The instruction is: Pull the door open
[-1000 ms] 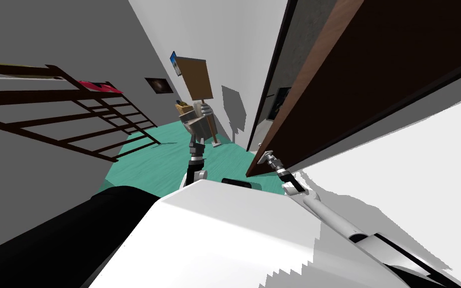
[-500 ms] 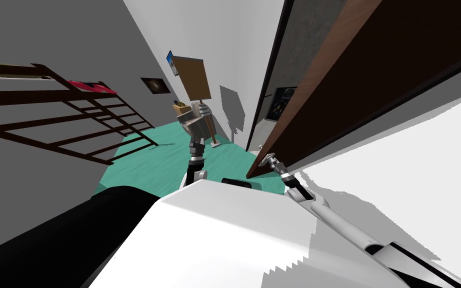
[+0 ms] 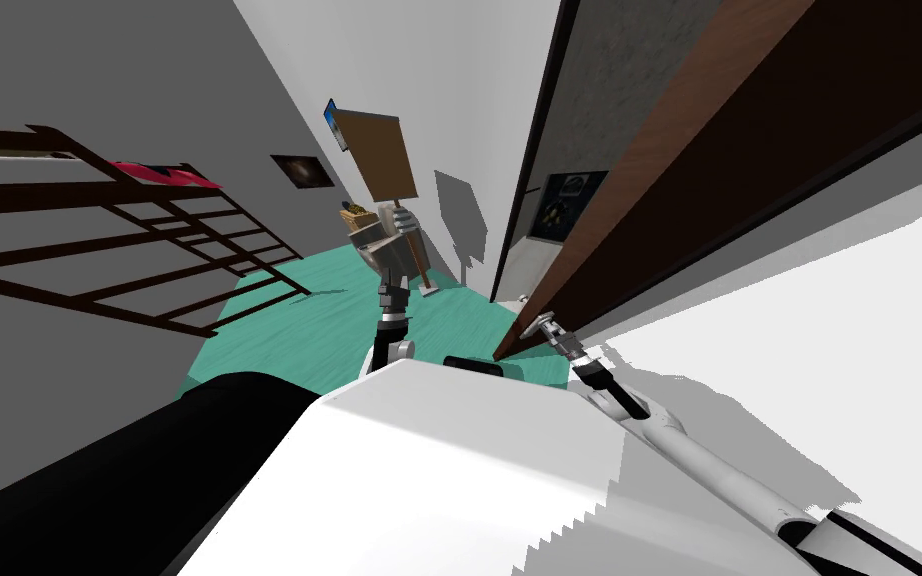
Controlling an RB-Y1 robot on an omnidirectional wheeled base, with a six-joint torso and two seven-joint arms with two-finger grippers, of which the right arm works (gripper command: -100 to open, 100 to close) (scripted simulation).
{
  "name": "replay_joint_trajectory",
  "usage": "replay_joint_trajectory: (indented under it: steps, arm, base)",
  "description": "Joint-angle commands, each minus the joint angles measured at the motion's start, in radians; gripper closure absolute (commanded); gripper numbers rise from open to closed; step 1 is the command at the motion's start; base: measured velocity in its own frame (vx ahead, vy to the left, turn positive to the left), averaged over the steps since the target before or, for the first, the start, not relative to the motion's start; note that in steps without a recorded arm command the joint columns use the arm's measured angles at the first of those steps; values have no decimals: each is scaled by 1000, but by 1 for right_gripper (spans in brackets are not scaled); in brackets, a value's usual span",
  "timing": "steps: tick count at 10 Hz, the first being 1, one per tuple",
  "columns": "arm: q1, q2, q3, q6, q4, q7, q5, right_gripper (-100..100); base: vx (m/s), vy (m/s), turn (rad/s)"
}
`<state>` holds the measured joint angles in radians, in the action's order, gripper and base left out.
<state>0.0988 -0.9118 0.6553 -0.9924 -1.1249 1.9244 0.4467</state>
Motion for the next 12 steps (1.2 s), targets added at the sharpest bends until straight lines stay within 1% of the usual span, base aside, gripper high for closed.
replay_joint_trajectory:
  steps: [1, 2, 3, 4, 5, 7, 8, 9, 10, 11, 12]
  arm:
    - [5, -17, 3, -44, 12, 14, -2, 100]
    - [22, -41, 17, -76, 18, 32, -11, 100]
    - [22, -41, 17, -88, 18, 32, -11, 100]
    - [37, -63, 30, -123, 22, 48, -19, 100]
    - [37, -63, 30, -125, 22, 48, -19, 100]
    - [63, -101, 53, -184, 30, 76, -32, 100]
    - [73, -115, 62, -206, 34, 87, -37, 100]
    - [80, -126, 68, -220, 36, 94, -40, 100]
    - [84, -132, 72, -229, 37, 99, -42, 100]
    - [74, -124, 67, -216, 30, 94, -40, 100]
    - [69, -110, 72, -243, 42, 96, -49, 100]
  base:
    - [22, 2, -38]
    - [28, 2, -46]
    - [18, 3, -34]
    - [20, 4, -40]
    - [20, -4, -33]
    - [27, -3, -56]
    - [3, 15, -40]
    - [12, 15, -38]
    - [13, 11, -11]
    - [11, 7, 5]
    - [23, 121, 72]
